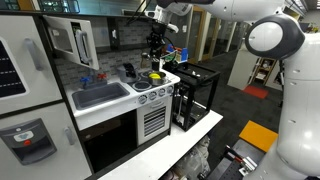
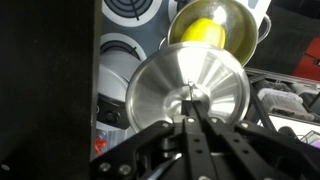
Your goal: Take the lid from the silver pot and put it on the stove
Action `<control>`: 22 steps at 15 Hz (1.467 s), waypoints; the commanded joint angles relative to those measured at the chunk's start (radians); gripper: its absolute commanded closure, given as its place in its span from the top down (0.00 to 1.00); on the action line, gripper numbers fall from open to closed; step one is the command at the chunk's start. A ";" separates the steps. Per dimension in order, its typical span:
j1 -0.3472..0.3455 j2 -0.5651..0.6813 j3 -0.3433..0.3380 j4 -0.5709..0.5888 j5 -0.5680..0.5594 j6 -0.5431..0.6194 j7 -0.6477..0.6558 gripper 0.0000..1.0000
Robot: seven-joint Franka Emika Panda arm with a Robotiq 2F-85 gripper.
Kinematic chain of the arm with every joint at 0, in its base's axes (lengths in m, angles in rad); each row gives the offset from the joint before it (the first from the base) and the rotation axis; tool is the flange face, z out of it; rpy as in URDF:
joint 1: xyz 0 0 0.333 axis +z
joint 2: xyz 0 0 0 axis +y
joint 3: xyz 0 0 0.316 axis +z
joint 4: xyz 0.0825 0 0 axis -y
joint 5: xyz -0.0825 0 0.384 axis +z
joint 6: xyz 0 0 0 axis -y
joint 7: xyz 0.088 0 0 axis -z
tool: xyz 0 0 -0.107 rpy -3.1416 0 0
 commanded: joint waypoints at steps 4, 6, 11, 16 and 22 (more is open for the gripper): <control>0.009 -0.006 0.052 -0.003 0.070 -0.014 -0.047 0.01; 0.014 -0.006 0.064 -0.006 0.079 -0.026 -0.051 0.01; 0.018 -0.012 0.092 -0.028 0.085 -0.112 -0.083 0.01; 0.037 -0.027 0.104 -0.113 0.060 -0.115 -0.090 0.01; 0.098 -0.045 0.103 -0.245 -0.023 0.026 -0.072 0.01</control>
